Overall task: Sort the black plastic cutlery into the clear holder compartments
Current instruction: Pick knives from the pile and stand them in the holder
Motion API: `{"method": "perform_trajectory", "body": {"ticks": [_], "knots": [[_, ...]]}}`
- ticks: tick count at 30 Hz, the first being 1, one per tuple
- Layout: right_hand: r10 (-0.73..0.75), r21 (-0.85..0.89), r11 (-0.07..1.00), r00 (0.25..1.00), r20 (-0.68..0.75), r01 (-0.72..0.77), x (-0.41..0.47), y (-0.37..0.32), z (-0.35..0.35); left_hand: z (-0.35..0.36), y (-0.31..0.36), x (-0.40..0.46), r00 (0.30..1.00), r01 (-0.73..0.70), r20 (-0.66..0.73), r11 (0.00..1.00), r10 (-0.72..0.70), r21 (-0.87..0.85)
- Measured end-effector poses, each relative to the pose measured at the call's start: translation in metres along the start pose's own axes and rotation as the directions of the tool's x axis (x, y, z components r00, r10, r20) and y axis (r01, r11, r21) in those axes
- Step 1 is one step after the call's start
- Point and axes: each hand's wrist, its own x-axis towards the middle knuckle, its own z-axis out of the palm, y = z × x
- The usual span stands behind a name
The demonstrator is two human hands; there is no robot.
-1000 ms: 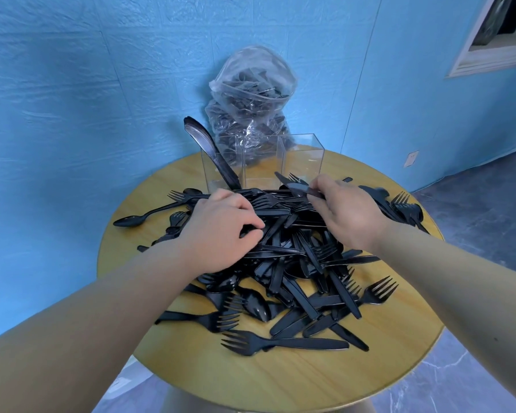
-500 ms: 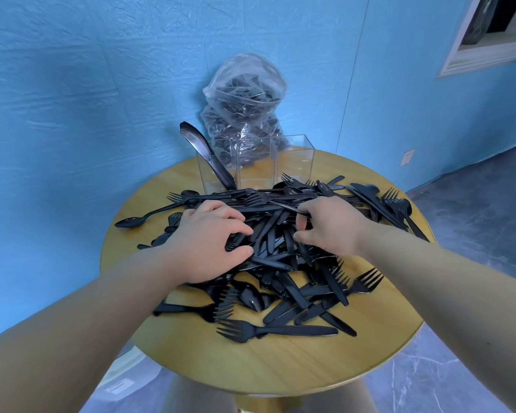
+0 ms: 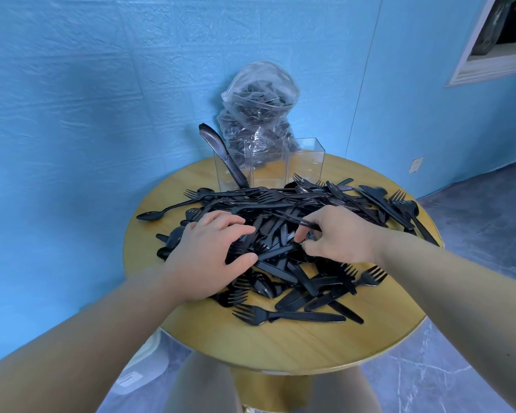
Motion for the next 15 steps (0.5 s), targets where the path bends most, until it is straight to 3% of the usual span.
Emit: {"method": "perform_trajectory", "body": {"ticks": [9, 15], "knots": [[-0.062, -0.197, 0.979, 0.996, -0.059, 0.049, -0.004, 0.0, 0.011, 0.015, -0.002, -0.017, 0.999, 0.018, -0.042, 1.0, -0.019, -0.02], [-0.006, -0.095, 0.995, 0.972, -0.234, -0.017, -0.012, 0.012, 0.003, 0.02, 0.001, -0.021, 0.999, 0.008, -0.047, 0.999, -0.01, -0.04]]}}
